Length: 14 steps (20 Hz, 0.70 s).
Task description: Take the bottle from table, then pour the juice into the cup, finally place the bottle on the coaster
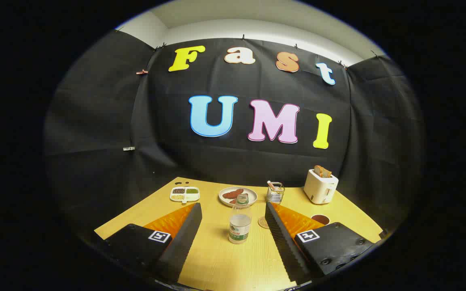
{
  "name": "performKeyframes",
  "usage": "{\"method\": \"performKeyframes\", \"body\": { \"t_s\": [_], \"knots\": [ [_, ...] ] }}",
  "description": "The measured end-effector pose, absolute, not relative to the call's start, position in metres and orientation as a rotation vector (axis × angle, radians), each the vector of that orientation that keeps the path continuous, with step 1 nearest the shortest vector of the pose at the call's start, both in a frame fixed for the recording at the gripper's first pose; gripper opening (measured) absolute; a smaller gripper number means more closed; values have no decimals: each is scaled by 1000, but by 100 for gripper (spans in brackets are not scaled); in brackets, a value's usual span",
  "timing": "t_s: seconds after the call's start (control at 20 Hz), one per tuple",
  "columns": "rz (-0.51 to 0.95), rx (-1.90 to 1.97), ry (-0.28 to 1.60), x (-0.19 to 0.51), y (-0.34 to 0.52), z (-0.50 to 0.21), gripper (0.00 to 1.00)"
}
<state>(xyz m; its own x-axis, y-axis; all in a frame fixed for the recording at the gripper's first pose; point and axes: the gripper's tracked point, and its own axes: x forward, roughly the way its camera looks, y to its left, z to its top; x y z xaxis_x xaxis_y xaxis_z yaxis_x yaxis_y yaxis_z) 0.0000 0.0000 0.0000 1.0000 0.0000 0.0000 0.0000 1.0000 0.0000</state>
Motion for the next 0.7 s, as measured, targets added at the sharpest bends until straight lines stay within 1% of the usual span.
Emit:
{"method": "performKeyframes", "body": {
  "t_s": [0.7],
  "knots": [
    [34,21,24,13,0,-11,97]
  ]
}}
